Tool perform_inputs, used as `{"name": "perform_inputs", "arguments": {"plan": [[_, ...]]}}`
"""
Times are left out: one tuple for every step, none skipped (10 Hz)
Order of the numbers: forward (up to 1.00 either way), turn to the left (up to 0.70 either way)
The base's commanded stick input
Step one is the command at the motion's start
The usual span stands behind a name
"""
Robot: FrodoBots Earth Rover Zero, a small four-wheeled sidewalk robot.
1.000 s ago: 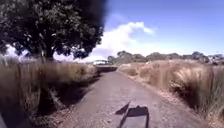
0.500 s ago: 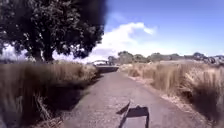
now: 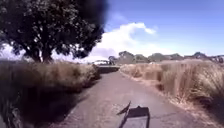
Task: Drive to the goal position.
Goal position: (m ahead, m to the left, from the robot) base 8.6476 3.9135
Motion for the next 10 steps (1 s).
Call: {"name": "perform_inputs", "arguments": {"plan": [[0.7,0.01],[0.7,0.01],[0.7,0.01],[0.7,0.01],[0.7,0.01],[0.7,0.01],[0.7,0.01],[0.7,0.04],[0.7,0.08],[0.7,0.13]]}}
